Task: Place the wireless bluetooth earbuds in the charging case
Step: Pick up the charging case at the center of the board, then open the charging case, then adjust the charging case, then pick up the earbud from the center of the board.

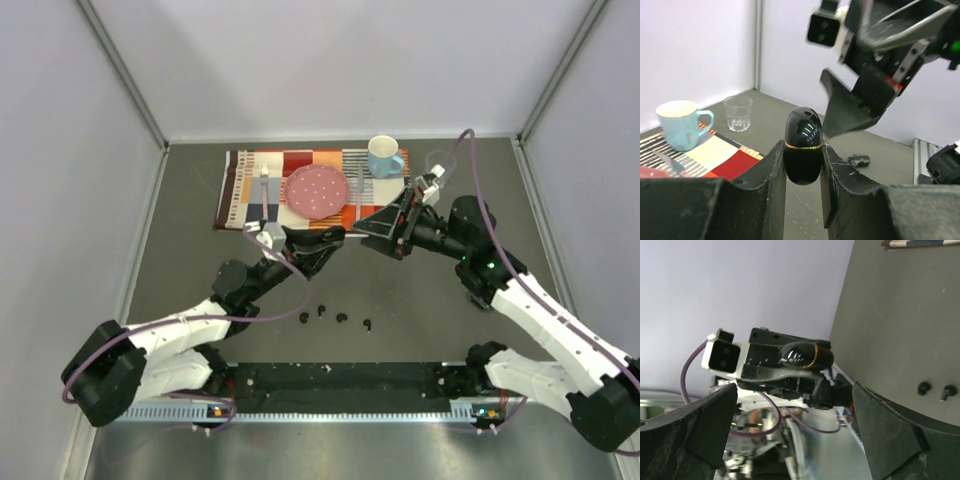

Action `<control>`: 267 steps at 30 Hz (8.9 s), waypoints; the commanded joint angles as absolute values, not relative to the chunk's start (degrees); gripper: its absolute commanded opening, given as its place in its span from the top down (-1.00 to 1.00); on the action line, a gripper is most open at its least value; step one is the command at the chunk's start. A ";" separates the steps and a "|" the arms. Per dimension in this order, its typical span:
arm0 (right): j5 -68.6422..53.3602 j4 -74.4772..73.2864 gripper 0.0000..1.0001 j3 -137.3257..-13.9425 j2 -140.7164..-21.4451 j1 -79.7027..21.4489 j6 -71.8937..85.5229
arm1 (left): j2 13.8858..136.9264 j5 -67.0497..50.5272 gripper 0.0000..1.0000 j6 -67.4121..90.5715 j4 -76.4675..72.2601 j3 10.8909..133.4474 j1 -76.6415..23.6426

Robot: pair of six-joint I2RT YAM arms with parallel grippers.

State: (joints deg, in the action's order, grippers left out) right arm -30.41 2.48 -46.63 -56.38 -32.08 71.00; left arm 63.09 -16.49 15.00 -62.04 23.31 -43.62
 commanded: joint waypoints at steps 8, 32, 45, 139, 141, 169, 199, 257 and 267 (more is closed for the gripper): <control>-30.76 -20.30 -0.91 -58.97 -57.47 -34.54 42.19 | 65.65 -16.08 1.00 17.58 -87.00 16.96 -43.68; -24.96 -23.12 -0.81 -61.00 -64.16 -37.88 43.15 | 65.92 -27.68 1.00 16.08 -88.07 20.39 -43.68; -26.63 -16.97 -0.86 -61.79 -64.95 -37.00 50.88 | 62.49 -31.99 1.00 13.27 -80.95 21.27 -43.77; -23.83 -16.06 -0.57 -44.75 -48.08 -32.78 52.66 | 50.20 -13.35 1.00 6.86 -68.48 10.29 -43.68; -21.89 -21.93 -0.39 -43.69 -49.65 -32.78 50.81 | 47.30 -14.06 1.00 6.94 -66.01 9.76 -43.77; -0.18 -32.87 0.24 -48.25 -77.43 -51.24 44.82 | 31.12 -15.47 1.00 7.03 -55.81 4.31 -43.68; 3.78 -32.61 0.35 -50.45 -89.12 -55.02 46.32 | 29.27 -14.15 1.00 7.73 -53.53 4.04 -43.77; 26.70 -29.72 1.00 -49.57 -62.01 -57.04 41.67 | 32.34 -13.53 1.00 9.40 -54.23 5.71 -43.68; 24.61 -11.10 1.00 -53.42 -49.56 -60.98 20.59 | 39.19 -17.66 1.00 10.20 -58.36 8.17 -43.68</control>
State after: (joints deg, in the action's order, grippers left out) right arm 24.40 -20.75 -49.43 -49.01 -57.63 31.68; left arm 37.67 -15.33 9.37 -52.86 4.95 -43.62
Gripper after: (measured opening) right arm 0.200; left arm 0.320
